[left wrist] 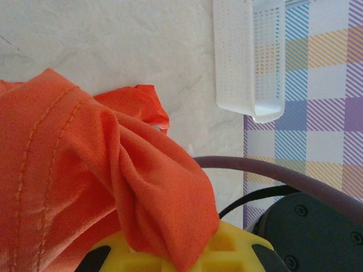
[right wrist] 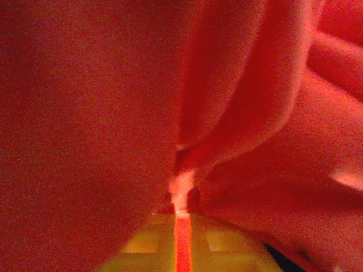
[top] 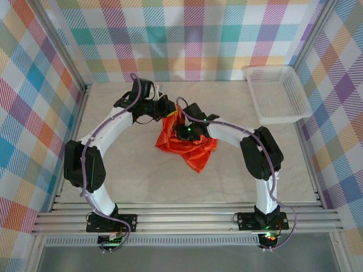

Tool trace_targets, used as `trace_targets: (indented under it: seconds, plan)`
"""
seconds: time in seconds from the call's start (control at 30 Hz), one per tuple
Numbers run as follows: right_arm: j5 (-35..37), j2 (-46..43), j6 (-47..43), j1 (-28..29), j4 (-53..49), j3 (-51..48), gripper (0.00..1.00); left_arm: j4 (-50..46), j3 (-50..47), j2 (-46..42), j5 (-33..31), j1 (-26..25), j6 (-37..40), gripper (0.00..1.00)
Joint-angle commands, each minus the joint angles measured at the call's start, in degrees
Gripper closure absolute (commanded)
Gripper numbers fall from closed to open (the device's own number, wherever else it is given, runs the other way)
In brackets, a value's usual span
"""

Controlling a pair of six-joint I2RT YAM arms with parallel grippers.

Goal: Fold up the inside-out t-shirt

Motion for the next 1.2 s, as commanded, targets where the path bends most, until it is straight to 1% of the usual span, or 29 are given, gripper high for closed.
trace_targets:
  seconds: [0.0, 0.03, 0.07, 0.13, 0.23, 0.33, 0.43, 0.47, 0.5, 0.57, 0.63, 0.73, 0.77, 0.9, 1.03, 1.1, 1.17]
  plan:
    - [5.72, 1.87, -3.03, 0.31, 2.37, 3.68, 0.62, -1.49, 1.76, -1.86, 0.14, 0.71, -0.1, 1.0]
    - [6.05, 2.37, -3.75, 0.3, 2.44, 4.26, 0.53, -1.49, 1.8, -1.94, 0.3, 0.72, -0.17, 1.0]
    - [6.26, 2.75, -4.24, 0.34, 2.39, 4.64, 0.48, -1.58, 1.68, -1.95, 0.39, 0.8, -0.08, 1.0]
    - [6.95, 3.52, -5.23, 0.34, 2.38, 5.17, 0.41, -1.67, 1.72, -2.08, 0.41, 0.88, 0.11, 1.0]
    - [8.75, 4.96, -6.76, 0.34, 2.52, 5.74, 0.38, -1.67, 1.43, -2.39, 0.41, 1.15, 0.12, 1.0]
    - [10.74, 7.3, -7.78, 0.35, 2.22, 7.25, 0.31, -1.33, 1.5, -2.41, 0.8, 1.31, -0.23, 1.0]
    - [15.1, 10.28, -7.95, 0.35, 1.07, 9.74, 0.31, -1.38, 2.09, -2.21, 1.25, 1.34, -0.43, 1.0]
    - [17.14, 11.11, -7.84, 0.33, 0.52, 10.64, 0.32, -1.49, 2.32, -2.27, 1.29, 1.41, -0.43, 1.0]
    - [18.73, 12.08, -7.79, 0.34, 0.27, 11.62, 0.36, -1.71, 2.58, -2.34, 1.36, 1.42, -0.43, 1.0]
    - [20.12, 13.42, -8.55, 0.34, -0.04, 13.54, 0.52, -2.26, 2.98, -2.64, 1.38, 1.51, -0.19, 1.0]
    - [19.76, 13.69, -9.16, 0.34, -1.69, 15.86, 0.79, -3.17, 3.47, -3.11, 1.12, 1.8, 0.46, 1.0]
    - [17.88, 10.71, -9.7, 0.35, -3.07, 15.89, 0.98, -4.21, 3.78, -3.01, 0.86, 2.75, 1.37, 1.0]
    - [17.08, 9.35, -10.06, 0.35, -3.25, 15.28, 1.0, -4.43, 3.87, -2.88, 0.77, 3.22, 1.53, 1.0]
    - [12.24, 2.49, -13.75, 0.32, -8.24, 14.14, 1.0, -5.13, 4.77, -1.6, 0.06, 5.64, 2.74, 1.0]
    - [0.03, -8.73, -16.13, 0.17, -13.45, 13.51, 1.0, -7.7, 7.48, 2.49, -3.14, 8.51, 5.0, 1.0]
    - [-5.61, -15.04, -15.29, -0.21, -14.42, 13.66, 1.0, -7.24, 8.44, 5.7, -3.23, 9.94, 4.56, 1.0]
    - [-9.73, -20.81, -12.78, -1.6, -13.95, 13.53, 1.0, -6.94, 9.62, 9.19, -3.28, 10.92, 4.11, 1.0]
